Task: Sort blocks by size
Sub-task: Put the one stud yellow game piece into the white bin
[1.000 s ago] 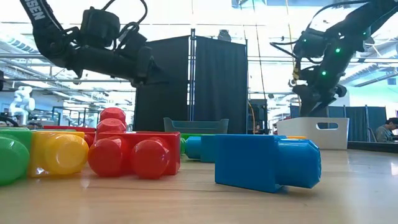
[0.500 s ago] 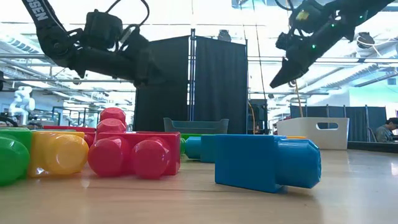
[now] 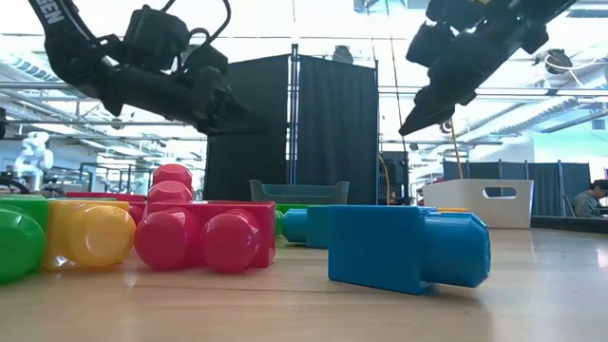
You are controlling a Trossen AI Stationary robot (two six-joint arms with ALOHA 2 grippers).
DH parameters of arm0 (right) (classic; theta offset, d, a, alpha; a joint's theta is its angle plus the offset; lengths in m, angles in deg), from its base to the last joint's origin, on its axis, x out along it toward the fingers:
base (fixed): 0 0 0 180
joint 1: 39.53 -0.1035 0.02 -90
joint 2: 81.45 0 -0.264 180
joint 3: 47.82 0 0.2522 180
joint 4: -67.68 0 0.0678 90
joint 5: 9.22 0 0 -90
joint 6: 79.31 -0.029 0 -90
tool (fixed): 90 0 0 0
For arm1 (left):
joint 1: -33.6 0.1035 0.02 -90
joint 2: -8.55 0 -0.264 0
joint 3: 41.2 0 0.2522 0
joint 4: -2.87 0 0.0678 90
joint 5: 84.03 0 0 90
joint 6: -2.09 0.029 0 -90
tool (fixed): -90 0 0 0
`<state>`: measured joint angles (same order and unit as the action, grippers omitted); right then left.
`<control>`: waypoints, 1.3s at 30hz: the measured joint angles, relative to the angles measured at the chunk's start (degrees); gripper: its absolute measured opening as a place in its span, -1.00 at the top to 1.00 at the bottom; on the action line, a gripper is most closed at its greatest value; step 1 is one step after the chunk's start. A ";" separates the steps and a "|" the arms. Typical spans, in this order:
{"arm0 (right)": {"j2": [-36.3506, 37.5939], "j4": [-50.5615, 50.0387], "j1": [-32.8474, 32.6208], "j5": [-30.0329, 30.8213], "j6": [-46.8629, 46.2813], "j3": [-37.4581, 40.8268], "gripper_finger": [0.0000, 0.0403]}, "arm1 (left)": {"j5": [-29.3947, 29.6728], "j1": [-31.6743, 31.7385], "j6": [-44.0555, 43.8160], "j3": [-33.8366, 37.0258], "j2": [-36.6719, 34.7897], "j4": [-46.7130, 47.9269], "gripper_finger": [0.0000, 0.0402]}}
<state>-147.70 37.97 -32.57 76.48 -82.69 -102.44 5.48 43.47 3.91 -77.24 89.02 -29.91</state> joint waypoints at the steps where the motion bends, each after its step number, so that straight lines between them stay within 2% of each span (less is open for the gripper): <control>1: -0.70 0.67 -1.39 0.00 -1.01 0.00 -0.12 | 0.04 -0.84 0.00 0.00 0.00 0.00 0.57; 9: -8.45 5.83 -11.37 -0.08 -8.30 0.00 -0.12 | 0.76 -4.94 -0.24 0.02 0.00 -1.23 0.57; 16: -16.47 12.32 -18.54 -0.21 -16.41 0.04 -0.12 | 1.02 -6.68 -5.92 0.02 0.00 0.12 0.57; 20: -18.46 12.58 -21.60 0.06 -17.23 -0.71 -0.16 | 2.42 -8.42 -4.74 0.04 0.00 0.62 0.57; 25: -19.64 12.86 -23.79 0.69 -19.18 -2.49 -0.39 | 7.50 -10.40 -2.49 0.04 0.00 0.39 0.57; 32: -22.80 12.87 -26.12 7.67 -19.50 -2.71 -0.80 | 10.96 -10.42 -2.45 0.07 0.00 0.46 0.57; 39: -26.95 14.29 -27.95 8.87 -19.59 -2.85 -0.86 | 11.53 -10.40 -2.49 0.07 0.00 0.61 0.57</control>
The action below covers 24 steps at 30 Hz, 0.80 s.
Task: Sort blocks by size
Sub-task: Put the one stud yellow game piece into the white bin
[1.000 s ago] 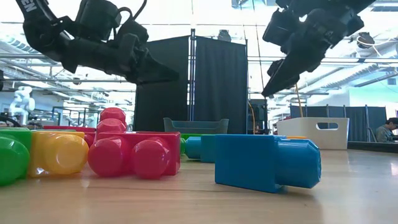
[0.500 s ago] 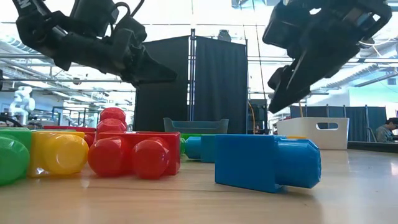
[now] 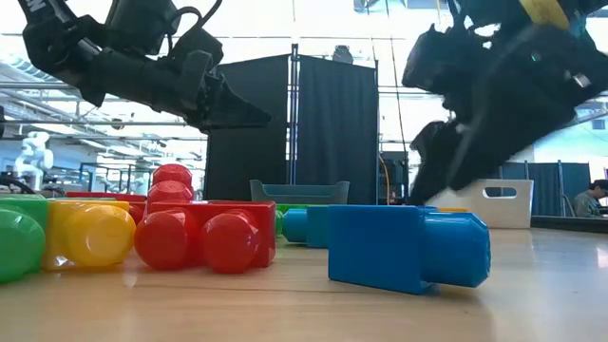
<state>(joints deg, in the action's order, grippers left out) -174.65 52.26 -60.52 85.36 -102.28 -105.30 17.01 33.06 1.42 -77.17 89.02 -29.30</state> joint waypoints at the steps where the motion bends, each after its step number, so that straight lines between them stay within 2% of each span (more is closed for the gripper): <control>1: -1.11 -0.22 -0.35 -0.21 -0.22 -0.34 -0.86 | -0.01 -0.01 0.00 0.00 0.00 0.00 0.57; 6: -4.97 -0.11 -1.82 -0.43 -0.36 -3.21 -0.86 | 0.16 0.00 0.04 0.00 0.00 -0.02 0.57; 13: -5.43 -3.12 -1.72 -0.51 -2.51 -4.36 -0.83 | 0.16 0.00 0.04 0.00 0.00 -0.02 0.57; 17: -5.43 -4.94 -1.75 -2.08 -4.05 -4.36 -0.64 | 0.18 0.00 1.02 0.00 0.00 -0.02 0.57; 24: -5.43 -6.54 -1.18 -1.95 -4.21 -4.36 -0.18 | 0.19 0.01 1.44 0.00 0.00 -0.04 0.57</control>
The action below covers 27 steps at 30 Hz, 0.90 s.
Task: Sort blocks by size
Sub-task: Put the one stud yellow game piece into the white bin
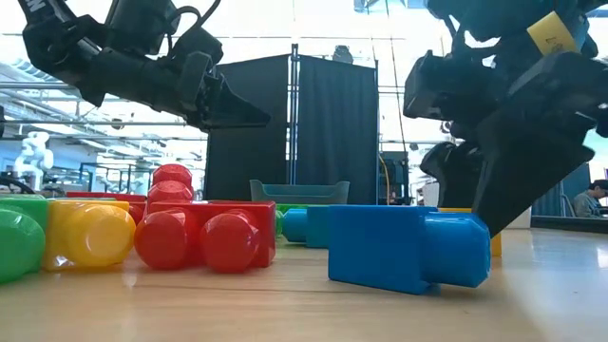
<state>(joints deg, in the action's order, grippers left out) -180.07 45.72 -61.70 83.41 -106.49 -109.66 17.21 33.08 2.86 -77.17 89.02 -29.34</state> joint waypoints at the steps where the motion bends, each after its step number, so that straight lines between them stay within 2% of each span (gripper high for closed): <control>1: 0.00 -0.21 0.16 0.00 0.00 0.00 -0.11 | 0.02 0.01 0.03 0.00 0.00 0.00 0.57; 7: 0.04 -1.14 1.25 0.08 0.26 0.00 0.31 | 0.24 0.01 0.04 0.00 0.00 0.00 0.57; 10: 0.80 -2.20 1.88 0.07 0.65 0.02 0.44 | 1.98 0.01 -0.36 0.00 0.00 0.03 0.57; 18: 9.37 -13.67 4.18 1.60 1.88 0.02 0.40 | 3.27 -0.01 -0.42 0.00 0.00 0.34 0.57; 23: 17.41 -25.24 7.16 7.97 2.37 0.02 0.40 | 3.32 0.03 -0.37 0.00 0.00 0.37 0.57; 27: 23.60 -33.50 10.83 15.42 2.00 0.02 0.42 | 3.91 0.08 -0.37 0.00 0.00 0.39 0.57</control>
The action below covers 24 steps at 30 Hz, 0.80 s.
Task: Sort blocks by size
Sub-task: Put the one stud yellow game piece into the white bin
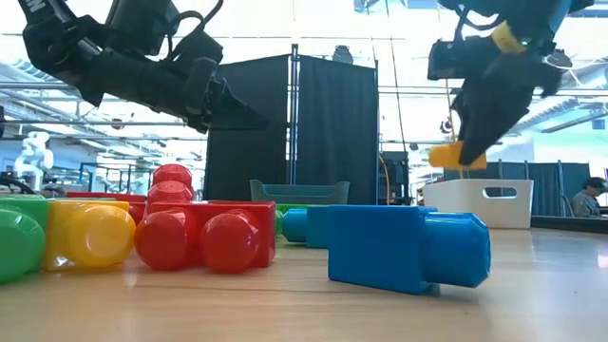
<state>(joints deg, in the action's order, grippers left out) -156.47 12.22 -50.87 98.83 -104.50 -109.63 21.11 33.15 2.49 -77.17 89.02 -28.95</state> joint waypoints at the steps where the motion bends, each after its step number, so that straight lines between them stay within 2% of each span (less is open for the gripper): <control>1: 1.41 -1.60 1.12 1.60 -0.29 0.00 0.42 | 0.02 0.00 0.00 0.00 0.00 0.00 0.57; 6: 7.15 -8.56 7.57 7.47 -1.79 0.00 0.41 | 0.08 0.00 0.00 0.00 0.00 0.02 0.57; 11: 10.75 -10.76 15.38 13.45 -2.64 0.00 0.41 | 0.15 0.00 0.00 0.00 0.00 0.09 0.57; 18: 11.07 -11.52 29.05 13.54 0.20 0.00 0.41 | 0.15 0.00 0.02 0.00 0.00 0.11 0.57; 24: 10.03 -11.41 37.99 12.56 2.98 0.00 0.40 | 0.15 0.00 0.00 0.00 0.00 0.83 0.57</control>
<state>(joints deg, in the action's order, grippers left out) -146.44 0.81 -12.88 111.40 -101.51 -109.63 21.26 33.15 2.49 -77.17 89.02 -28.12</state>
